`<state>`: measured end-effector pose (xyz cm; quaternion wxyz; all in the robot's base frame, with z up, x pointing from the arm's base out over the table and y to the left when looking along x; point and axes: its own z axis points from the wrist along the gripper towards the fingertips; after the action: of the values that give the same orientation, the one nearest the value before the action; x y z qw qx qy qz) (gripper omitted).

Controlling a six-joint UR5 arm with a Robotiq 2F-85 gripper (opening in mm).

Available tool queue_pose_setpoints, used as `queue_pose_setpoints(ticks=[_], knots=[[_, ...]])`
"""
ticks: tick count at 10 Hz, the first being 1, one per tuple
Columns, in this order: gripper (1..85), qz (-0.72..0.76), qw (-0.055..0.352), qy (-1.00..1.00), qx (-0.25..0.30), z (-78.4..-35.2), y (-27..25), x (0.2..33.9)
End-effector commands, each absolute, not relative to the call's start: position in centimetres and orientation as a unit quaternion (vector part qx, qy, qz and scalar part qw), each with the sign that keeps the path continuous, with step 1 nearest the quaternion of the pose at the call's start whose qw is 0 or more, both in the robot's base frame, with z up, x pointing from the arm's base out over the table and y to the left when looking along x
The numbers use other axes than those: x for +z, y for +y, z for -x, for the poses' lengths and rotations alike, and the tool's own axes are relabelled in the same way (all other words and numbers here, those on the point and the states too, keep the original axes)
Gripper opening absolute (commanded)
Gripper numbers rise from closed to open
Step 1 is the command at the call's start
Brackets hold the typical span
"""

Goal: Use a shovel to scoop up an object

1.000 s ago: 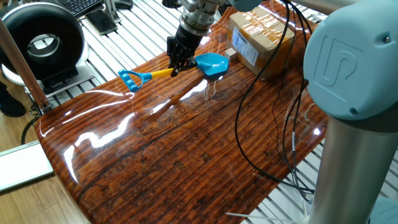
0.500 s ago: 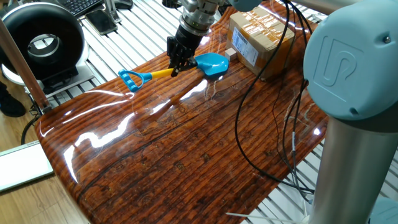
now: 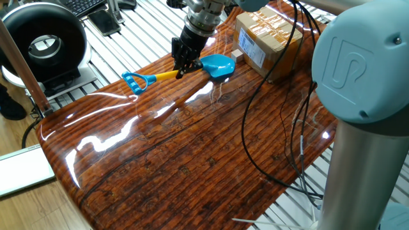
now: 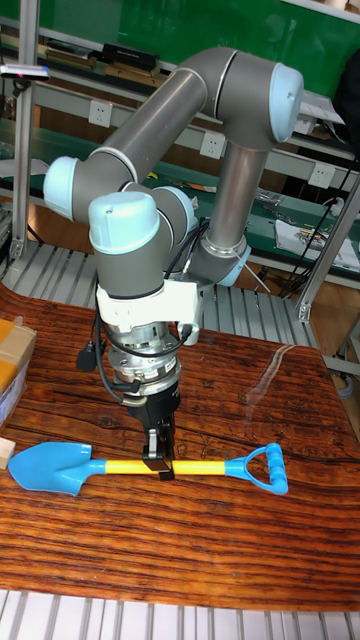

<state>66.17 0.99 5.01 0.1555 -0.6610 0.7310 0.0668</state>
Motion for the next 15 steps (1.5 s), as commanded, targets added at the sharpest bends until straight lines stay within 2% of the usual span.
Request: queue_pose_setpoints(ticks=[1, 4, 5, 6, 8, 9, 10, 12, 15], knots=[[1.0, 0.659, 0.163, 0.731, 0.069, -66.4, 1.1, 5.3], [1.0, 0.641, 0.162, 0.748, 0.059, -66.9, 0.7, 5.2], [18.0, 0.639, 0.164, 0.75, 0.046, -67.4, 0.2, 5.2], [55.3, 0.645, 0.161, 0.745, 0.051, -67.1, 0.3, 5.1], [73.7, 0.645, 0.157, 0.746, 0.054, -66.8, 0.3, 5.1], [79.7, 0.653, 0.146, 0.738, 0.084, -65.3, 1.1, 5.1], [84.0, 0.656, 0.14, 0.737, 0.081, -65.2, 0.9, 5.0], [83.7, 0.657, 0.141, 0.737, 0.073, -65.5, 0.6, 5.0], [81.3, 0.655, 0.117, 0.745, 0.04, -65.7, -1.5, 4.5]])
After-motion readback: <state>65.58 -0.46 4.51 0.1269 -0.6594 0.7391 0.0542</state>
